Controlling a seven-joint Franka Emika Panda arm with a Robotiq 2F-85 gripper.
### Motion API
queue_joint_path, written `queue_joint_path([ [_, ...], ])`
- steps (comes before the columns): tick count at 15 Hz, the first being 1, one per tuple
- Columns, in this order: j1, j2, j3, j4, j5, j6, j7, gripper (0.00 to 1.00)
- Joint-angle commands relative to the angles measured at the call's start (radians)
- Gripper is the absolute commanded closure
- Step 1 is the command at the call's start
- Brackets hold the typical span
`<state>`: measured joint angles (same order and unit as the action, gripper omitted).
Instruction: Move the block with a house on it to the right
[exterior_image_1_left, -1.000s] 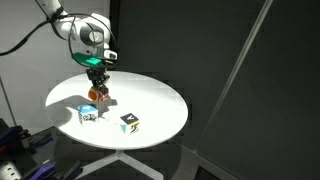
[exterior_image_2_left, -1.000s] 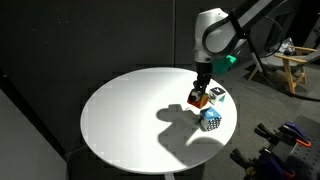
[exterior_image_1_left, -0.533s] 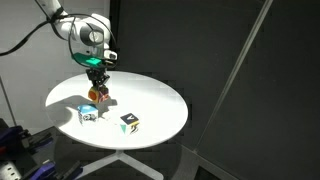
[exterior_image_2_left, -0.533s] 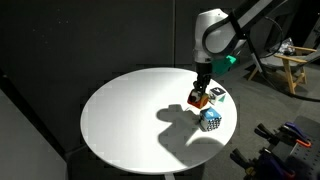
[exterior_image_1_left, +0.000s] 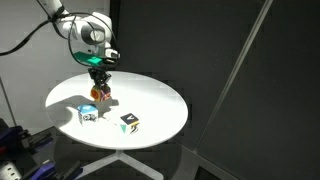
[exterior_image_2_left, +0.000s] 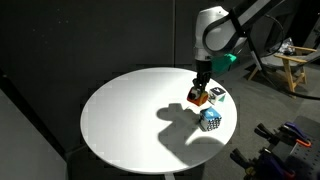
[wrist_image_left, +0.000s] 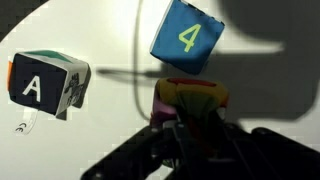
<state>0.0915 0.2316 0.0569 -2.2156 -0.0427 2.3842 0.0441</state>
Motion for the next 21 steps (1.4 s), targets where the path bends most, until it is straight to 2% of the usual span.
queue_joint_path([
  [1,-0.009,-0.034,-0.018,0.021,0.008,-0.013,0.068,0.93],
  [11,-0.052,-0.010,-0.100,0.143,0.046,-0.095,0.331,0.93],
  [16,-0.071,0.021,-0.134,0.193,0.098,-0.098,0.484,0.93],
  [21,-0.058,0.072,-0.149,0.219,0.109,-0.079,0.666,0.94],
])
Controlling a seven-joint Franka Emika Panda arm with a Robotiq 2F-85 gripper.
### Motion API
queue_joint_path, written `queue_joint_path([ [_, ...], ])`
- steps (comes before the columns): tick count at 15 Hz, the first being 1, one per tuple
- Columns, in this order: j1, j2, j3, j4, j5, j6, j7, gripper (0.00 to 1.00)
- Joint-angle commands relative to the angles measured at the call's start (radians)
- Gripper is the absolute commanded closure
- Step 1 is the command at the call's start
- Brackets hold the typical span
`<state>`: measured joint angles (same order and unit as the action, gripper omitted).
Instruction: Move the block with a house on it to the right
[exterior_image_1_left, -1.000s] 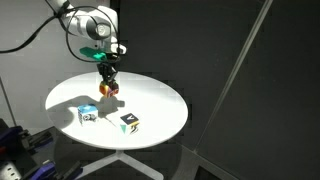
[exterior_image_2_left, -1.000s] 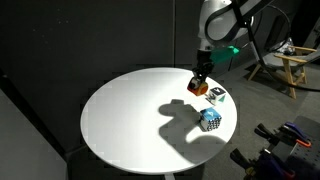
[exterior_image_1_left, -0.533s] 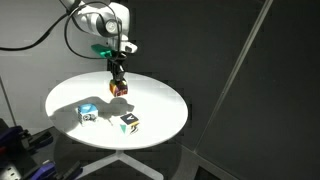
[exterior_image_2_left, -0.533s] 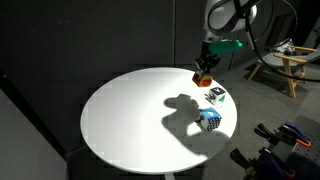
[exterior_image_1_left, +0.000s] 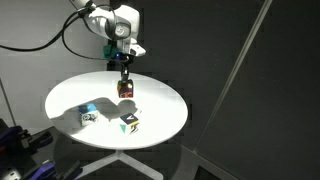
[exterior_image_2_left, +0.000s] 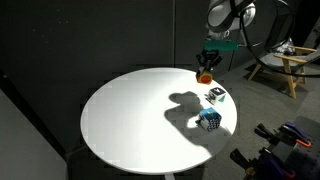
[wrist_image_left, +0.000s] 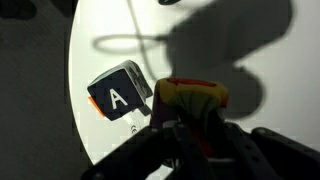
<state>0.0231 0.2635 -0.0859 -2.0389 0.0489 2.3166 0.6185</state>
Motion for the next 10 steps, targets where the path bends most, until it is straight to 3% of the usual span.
queue_joint_path([
  [1,0.014,0.051,-0.006,0.045,0.017,-0.009,0.120,0.94],
  [10,0.042,0.174,-0.003,0.092,0.018,0.004,0.290,0.94],
])
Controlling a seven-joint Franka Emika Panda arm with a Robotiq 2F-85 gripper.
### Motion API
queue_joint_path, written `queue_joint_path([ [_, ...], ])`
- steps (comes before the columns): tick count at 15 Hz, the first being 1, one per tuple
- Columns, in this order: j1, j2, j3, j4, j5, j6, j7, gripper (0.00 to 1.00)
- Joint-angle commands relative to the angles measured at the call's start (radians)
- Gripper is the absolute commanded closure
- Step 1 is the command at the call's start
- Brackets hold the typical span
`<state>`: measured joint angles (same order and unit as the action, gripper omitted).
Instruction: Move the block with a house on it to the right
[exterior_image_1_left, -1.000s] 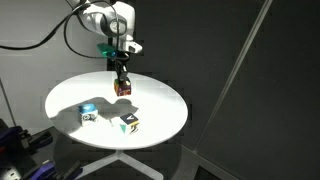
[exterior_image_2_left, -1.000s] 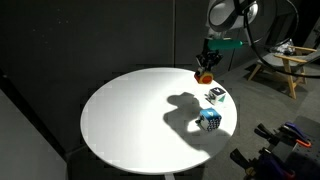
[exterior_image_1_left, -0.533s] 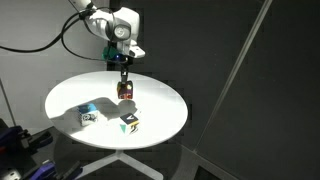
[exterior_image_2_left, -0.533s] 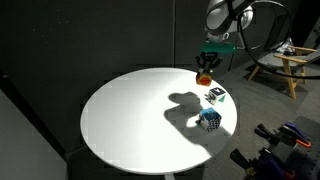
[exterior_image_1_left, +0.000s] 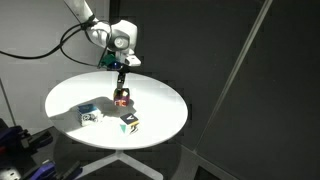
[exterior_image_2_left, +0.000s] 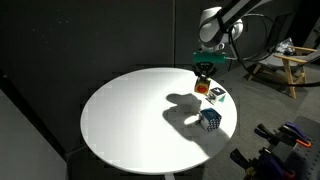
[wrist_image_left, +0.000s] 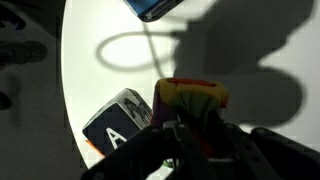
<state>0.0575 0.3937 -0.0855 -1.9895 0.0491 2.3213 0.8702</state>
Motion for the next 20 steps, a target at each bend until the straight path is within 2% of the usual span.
queue_joint_path([
  [1,0.010,0.056,-0.005,0.047,0.015,0.002,0.049,0.94],
  [5,0.009,0.078,0.001,0.062,0.021,-0.002,0.045,0.93],
  [6,0.013,0.069,-0.005,0.034,0.004,0.006,0.039,0.77],
  [12,0.013,0.074,-0.005,0.044,0.004,0.006,0.039,0.78],
  [13,0.016,0.071,-0.007,0.043,0.002,0.004,0.047,0.92],
  [20,0.025,0.100,-0.022,0.061,-0.001,-0.007,0.110,0.92],
])
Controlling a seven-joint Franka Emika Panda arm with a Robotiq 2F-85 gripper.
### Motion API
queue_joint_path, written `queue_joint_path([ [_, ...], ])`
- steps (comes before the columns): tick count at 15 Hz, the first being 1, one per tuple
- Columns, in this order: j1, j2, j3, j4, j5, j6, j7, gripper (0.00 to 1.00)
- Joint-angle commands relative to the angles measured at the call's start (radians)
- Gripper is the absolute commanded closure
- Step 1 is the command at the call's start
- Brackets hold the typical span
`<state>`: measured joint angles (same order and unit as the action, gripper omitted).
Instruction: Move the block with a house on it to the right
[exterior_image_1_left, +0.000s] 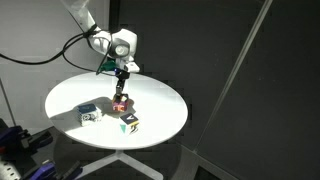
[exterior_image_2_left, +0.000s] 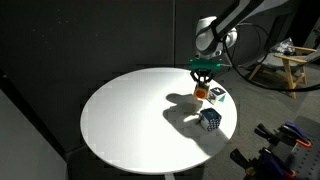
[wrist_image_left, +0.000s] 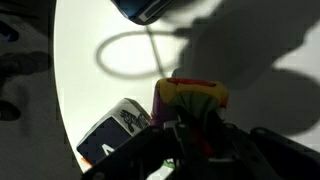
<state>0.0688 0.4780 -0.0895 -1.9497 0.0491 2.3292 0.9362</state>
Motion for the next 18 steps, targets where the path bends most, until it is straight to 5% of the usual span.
queue_joint_path([
  [1,0.013,0.021,-0.020,0.025,0.000,-0.017,0.055,0.92],
  [7,0.006,0.064,-0.030,0.056,0.007,-0.039,0.103,0.86],
  [9,0.003,0.074,-0.031,0.065,0.010,-0.055,0.113,0.53],
  [16,-0.003,0.081,-0.031,0.081,0.012,-0.102,0.116,0.01],
  [18,-0.004,0.074,-0.030,0.079,0.009,-0.109,0.109,0.00],
])
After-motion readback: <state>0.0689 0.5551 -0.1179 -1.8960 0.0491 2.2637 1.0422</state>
